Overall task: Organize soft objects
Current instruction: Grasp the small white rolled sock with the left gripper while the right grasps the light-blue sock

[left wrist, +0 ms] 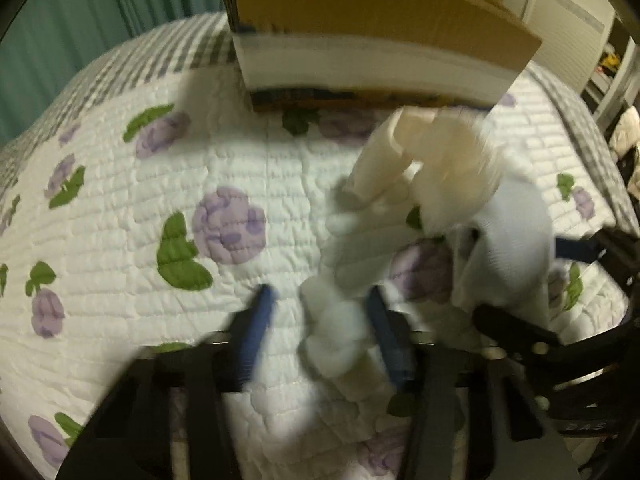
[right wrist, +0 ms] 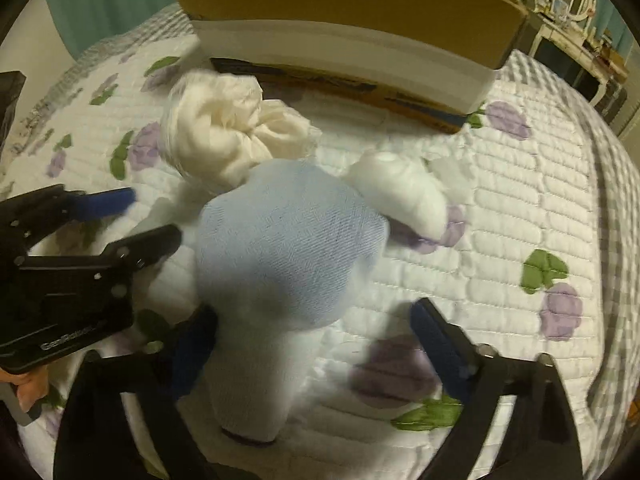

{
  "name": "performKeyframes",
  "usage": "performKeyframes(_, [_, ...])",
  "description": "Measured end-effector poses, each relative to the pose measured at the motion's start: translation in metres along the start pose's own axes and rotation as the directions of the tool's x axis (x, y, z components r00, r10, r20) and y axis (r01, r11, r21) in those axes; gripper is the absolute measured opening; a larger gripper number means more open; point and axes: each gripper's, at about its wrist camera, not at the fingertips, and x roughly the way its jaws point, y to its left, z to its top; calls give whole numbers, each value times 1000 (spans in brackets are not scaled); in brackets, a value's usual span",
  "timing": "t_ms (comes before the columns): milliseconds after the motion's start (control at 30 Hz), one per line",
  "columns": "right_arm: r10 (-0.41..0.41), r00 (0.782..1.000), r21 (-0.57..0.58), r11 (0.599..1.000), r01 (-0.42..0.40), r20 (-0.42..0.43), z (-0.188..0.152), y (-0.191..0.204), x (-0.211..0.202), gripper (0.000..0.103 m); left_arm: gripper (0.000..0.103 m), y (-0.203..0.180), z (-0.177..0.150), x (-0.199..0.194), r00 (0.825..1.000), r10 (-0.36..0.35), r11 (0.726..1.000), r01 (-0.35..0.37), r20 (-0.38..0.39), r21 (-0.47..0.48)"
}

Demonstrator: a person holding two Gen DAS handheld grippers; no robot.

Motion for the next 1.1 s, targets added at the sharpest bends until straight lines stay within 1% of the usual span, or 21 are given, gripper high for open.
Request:
performKeyframes(33, [21, 1000, 2, 1000, -21, 1, 0, 1, 0, 72, 17, 2, 5, -4, 999, -37, 999, 37, -3, -9])
performKeyframes(67, [50, 999, 0, 999, -50, 2, 0, 3, -2, 56, 17, 0, 6, -8, 999, -45, 999, 45, 6, -6])
performKeyframes(100, [73, 997, -2, 997, -73, 6, 1, 5, -3, 48, 16, -3, 5, -10, 999, -32, 999, 32, 17, 13])
performKeyframes(133, [79, 997, -4, 997, -79, 15, 1, 7, -5, 46, 16, -7, 4, -10, 1000, -20, 999, 19, 24, 31])
performKeyframes(167, [66, 997, -10, 998, -65, 28, 1, 9, -8, 44, 16, -8, 4, -10, 1000, -20, 999, 19, 24, 33])
performKeyframes(267, [37, 998, -7, 999, -37, 60, 3, 10, -16, 41, 15, -5, 5, -11, 999, -31, 999, 31, 25, 21])
performKeyframes(333, [14, 996, 4, 1000, -14, 85, 4, 5, -21, 41, 15, 2, 11, -15, 998, -49, 999, 49, 33, 1])
performKeyframes(400, [1, 993, 25, 1000, -4, 114, 5, -1, -28, 41, 12, 5, 14, -23, 997, -64, 998, 65, 50, -15])
performKeyframes(433, [-9, 991, 39, 999, 4, 134, 6, -4, -33, 41, 10, 6, 14, -27, 996, -65, 998, 67, 63, -19])
performKeyframes(467, [-22, 988, 52, 999, 14, 154, 7, -7, -38, 41, 0, 10, 16, -32, 995, -63, 998, 64, 77, -20])
performKeyframes(633, [-52, 975, 88, 996, 33, 215, 6, -21, -61, 41, 0, 13, 21, -47, 990, -68, 997, 71, 122, -21])
performKeyframes(700, [-54, 972, 87, 996, 35, 228, 6, -20, -66, 41, 0, 16, 21, -50, 989, -81, 996, 85, 125, -19])
performKeyframes(767, [-55, 970, 85, 996, 36, 237, 7, -18, -70, 41, 0, 19, 21, -51, 989, -103, 994, 106, 103, -27])
performKeyframes(833, [-51, 968, 80, 996, 32, 244, 7, -15, -73, 41, 7, 22, 21, -54, 988, -125, 991, 127, 88, -27])
performKeyframes(867, [-47, 967, 77, 997, 29, 250, 7, -14, -75, 41, 7, 22, 21, -55, 989, -122, 992, 125, 87, -35])
performKeyframes(933, [-39, 963, 72, 997, 21, 265, 8, -13, -81, 41, 14, 16, 19, -54, 992, -104, 994, 107, 69, -37])
performKeyframes(967, [-36, 962, 69, 997, 18, 271, 9, -11, -82, 41, 24, 14, 18, -51, 993, -101, 994, 103, 61, -36])
performKeyframes(1000, [-34, 961, 67, 998, 17, 273, 10, -10, -82, 41, 37, 12, 16, -47, 994, -98, 994, 100, 56, -35])
performKeyframes(1067, [-31, 960, 66, 998, 13, 277, 9, -11, -84, 41, 48, 7, 11, -35, 996, -80, 996, 80, 34, -26])
performKeyframes(1100, [-30, 960, 68, 998, 12, 278, 10, -12, -84, 41, 49, 4, 9, -26, 997, -71, 997, 71, 13, -16])
